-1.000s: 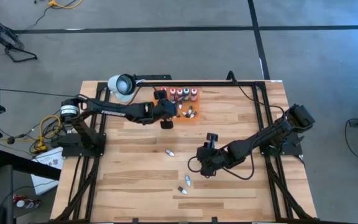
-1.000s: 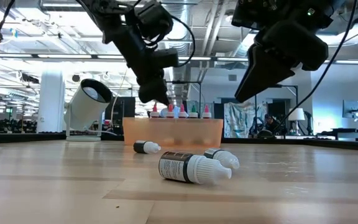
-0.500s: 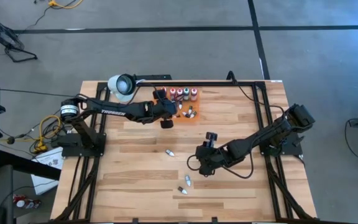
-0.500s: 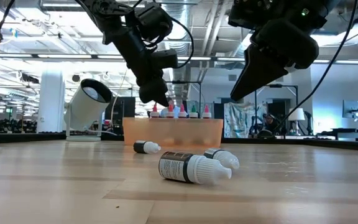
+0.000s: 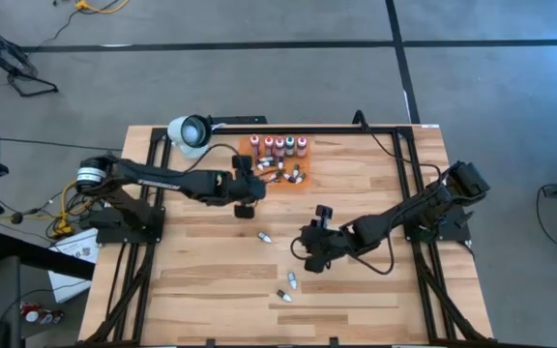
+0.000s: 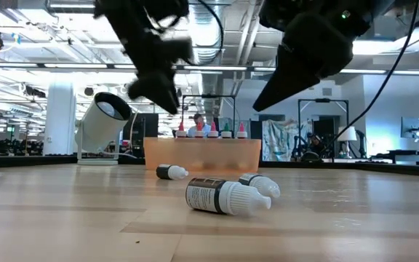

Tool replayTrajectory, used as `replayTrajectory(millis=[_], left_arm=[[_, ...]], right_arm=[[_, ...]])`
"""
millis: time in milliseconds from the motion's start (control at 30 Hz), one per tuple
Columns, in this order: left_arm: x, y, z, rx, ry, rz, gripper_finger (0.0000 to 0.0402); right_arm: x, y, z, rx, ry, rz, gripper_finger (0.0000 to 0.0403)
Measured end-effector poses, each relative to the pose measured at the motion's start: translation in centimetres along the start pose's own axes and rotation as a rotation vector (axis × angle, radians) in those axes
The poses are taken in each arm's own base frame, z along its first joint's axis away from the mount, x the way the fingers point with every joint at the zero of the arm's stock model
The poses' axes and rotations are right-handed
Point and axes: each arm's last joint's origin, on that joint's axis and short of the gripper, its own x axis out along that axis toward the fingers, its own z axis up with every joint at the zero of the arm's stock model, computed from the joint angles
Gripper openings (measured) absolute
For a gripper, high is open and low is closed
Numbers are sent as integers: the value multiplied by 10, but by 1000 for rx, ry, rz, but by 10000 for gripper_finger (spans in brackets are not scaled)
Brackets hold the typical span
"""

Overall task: Pick & Place food coloring
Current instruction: Put the small green food coloring bottle into the orange bin

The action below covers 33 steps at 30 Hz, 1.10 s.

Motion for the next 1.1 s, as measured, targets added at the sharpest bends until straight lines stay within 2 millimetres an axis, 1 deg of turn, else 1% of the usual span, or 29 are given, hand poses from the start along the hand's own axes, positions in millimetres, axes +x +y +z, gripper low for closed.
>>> replayTrajectory(millis=[100, 200, 267, 333, 400, 467, 567, 667, 833, 933, 1100], left_arm=[[-29, -7, -4, 0, -7, -69, 139], [-55, -15, -13, -23, 2, -224, 133], [-68, -22, -18, -57, 5, -360, 131], [-78, -31, -25, -80, 13, -478, 128], [-84, -43, -30, -81, 11, -537, 126], [-88, -56, -37, -59, 5, -543, 124], [-91, -74, -47, -46, -9, -512, 120], [-96, -90, -57, -48, -35, -487, 115], [-113, -115, -65, -49, -173, -472, 107], [-125, -124, -67, -44, -262, -460, 103], [-138, -136, -69, -15, -355, -420, 100]], right_arm=[[2, 1, 1, 1, -17, 26, 122], [5, 2, 3, 19, -35, 45, 122], [5, 3, 8, 51, -78, 63, 122], [12, 5, 13, 86, -129, 73, 122], [15, 6, 14, 84, -158, 81, 122], [22, 9, 25, 101, -246, 125, 122], [37, 14, 20, 56, -258, 154, 122], [50, 18, 21, 65, -283, 164, 122], [76, 19, 16, 73, -260, 142, 130], [85, 17, 18, 94, -269, 132, 144], [90, 11, 16, 154, -247, 123, 179]])
